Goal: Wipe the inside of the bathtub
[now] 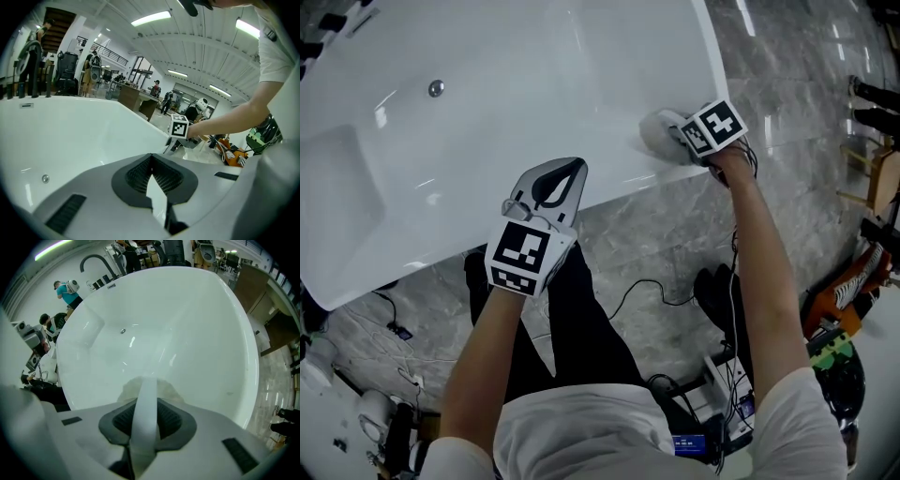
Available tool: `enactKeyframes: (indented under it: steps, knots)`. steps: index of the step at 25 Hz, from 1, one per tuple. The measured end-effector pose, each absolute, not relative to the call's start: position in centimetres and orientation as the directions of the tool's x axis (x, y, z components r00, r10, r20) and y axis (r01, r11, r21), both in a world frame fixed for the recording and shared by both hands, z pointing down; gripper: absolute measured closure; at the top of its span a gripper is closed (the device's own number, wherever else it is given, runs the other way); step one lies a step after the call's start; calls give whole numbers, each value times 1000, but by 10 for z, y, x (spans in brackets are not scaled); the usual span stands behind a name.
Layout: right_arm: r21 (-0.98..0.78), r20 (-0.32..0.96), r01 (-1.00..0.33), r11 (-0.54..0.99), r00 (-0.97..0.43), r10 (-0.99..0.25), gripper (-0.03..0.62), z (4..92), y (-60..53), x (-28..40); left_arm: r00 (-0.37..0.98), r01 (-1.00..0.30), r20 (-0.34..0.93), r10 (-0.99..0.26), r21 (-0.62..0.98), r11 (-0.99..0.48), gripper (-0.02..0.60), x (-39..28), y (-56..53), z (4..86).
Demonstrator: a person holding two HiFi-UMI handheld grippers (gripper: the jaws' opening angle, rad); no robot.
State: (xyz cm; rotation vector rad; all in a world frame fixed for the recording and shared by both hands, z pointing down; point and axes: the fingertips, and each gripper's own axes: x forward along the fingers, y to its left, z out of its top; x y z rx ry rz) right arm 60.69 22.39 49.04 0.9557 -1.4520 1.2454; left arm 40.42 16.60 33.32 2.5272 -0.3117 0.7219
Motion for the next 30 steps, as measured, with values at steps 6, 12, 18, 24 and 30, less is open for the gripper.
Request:
enactKeyframes:
  steps: [6,12,18,24,30]
  knots:
    - [-220,975,-965,143,-217,38,502,490,221,601,839,-346,536,-93,394,-852,571,384,159,335]
    - [-243,970,-964,112,-238,60,502,493,216,575,837,-353,539,-97,394,-849,571,352,152,343]
    - [-262,963,-958,116,-252,91,502,495,207,540,833,-368,541,-117,383,-847,571,318,139,343]
    - [-289,955,-948,132,-275,112,502,500,197,496,819,-406,555,-148,376,-833,571,280,123,352]
    - [-310,947,-941,132,-295,127,502,501,188,459,812,-440,557,-176,384,-812,571,244,104,352]
